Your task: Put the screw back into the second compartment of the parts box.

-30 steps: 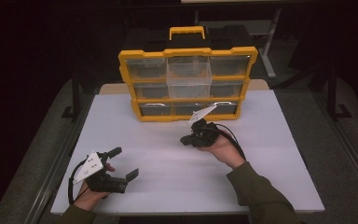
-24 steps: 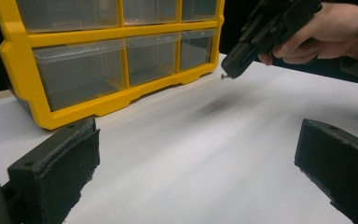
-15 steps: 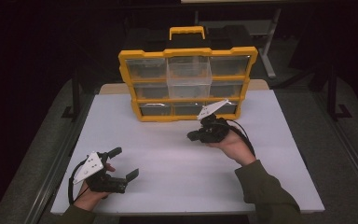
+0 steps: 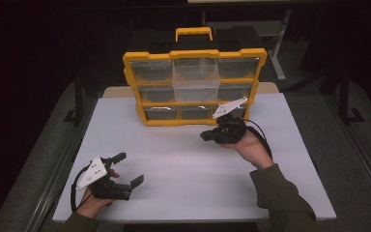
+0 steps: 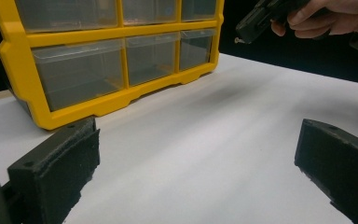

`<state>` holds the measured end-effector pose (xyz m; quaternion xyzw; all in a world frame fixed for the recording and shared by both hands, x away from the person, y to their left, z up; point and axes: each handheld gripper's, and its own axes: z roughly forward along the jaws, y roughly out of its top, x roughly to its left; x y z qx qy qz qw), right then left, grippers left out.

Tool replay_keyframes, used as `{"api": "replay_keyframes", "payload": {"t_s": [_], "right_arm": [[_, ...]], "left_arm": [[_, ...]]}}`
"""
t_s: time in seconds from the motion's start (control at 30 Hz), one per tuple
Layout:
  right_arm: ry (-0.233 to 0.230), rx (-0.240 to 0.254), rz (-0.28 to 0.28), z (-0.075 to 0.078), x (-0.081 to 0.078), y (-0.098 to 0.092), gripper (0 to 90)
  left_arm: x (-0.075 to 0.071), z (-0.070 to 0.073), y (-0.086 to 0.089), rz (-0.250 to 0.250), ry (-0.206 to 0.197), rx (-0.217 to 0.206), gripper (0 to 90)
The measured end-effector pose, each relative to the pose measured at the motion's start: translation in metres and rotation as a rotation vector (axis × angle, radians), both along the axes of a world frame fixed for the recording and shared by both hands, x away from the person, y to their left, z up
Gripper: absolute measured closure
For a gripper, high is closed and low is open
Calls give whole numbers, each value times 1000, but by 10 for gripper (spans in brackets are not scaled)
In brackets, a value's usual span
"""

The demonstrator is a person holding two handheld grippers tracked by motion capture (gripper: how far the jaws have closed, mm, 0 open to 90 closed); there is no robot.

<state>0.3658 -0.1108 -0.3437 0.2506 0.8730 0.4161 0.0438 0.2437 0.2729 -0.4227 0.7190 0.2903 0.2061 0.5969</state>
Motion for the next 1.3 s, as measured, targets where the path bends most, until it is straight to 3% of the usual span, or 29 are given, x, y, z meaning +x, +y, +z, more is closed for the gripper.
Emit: {"api": "replay_keyframes", "payload": {"t_s": [0.4,1.3], "right_arm": [[-33,15,-29,17,1,-16,873],[-93,48,-74,77,10,-48,873]], "left_arm": [[0,0,0,3,0,-5,0],[1,0,0,6,2,-4,0]]}}
